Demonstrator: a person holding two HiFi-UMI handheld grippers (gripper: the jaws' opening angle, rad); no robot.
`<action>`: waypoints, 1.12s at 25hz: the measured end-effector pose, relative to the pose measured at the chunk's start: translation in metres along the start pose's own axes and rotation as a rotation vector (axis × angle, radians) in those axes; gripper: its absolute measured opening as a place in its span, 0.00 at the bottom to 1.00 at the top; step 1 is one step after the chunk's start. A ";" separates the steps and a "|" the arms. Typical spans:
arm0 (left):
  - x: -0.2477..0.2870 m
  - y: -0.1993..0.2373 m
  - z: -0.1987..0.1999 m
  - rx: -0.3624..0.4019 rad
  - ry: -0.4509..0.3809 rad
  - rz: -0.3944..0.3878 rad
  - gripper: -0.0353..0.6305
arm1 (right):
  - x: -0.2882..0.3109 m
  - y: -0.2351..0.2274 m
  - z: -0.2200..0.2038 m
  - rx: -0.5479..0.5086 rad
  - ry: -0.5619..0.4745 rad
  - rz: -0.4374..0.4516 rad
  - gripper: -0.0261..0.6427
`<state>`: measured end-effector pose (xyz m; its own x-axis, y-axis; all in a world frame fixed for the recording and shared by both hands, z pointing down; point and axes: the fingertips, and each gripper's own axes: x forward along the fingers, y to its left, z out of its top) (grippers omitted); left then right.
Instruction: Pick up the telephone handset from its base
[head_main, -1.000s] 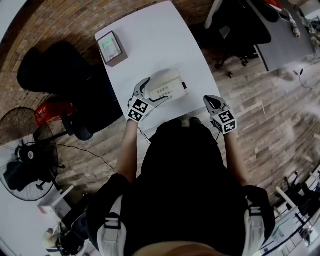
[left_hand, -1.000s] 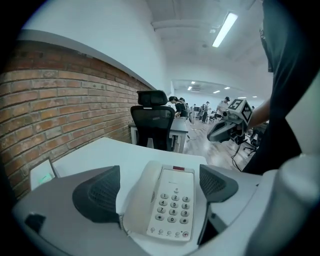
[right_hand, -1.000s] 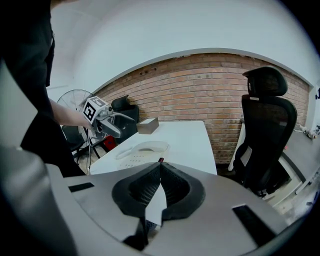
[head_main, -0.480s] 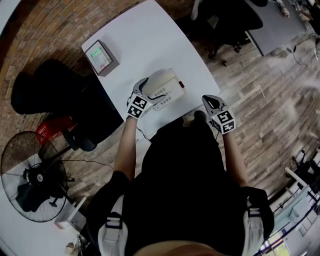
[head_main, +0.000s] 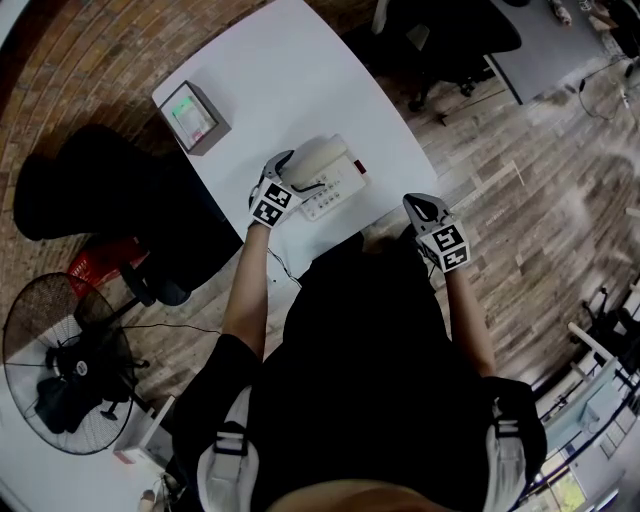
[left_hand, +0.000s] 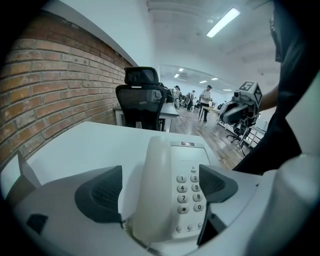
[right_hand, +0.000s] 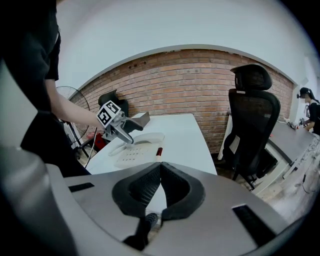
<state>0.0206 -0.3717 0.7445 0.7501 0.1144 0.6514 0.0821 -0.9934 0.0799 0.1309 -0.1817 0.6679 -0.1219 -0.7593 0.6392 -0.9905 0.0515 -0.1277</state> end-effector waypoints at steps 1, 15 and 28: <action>0.002 0.001 -0.003 0.001 0.007 -0.003 0.77 | 0.000 0.000 -0.001 0.001 0.001 -0.002 0.03; 0.027 -0.001 -0.009 0.012 0.032 -0.017 0.73 | -0.011 0.007 -0.014 -0.005 0.045 0.019 0.03; 0.028 0.003 -0.012 0.010 0.043 0.003 0.56 | -0.011 0.015 -0.018 -0.007 0.052 0.026 0.03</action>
<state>0.0336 -0.3714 0.7722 0.7212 0.1115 0.6837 0.0867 -0.9937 0.0706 0.1165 -0.1614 0.6727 -0.1503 -0.7231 0.6741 -0.9874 0.0756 -0.1391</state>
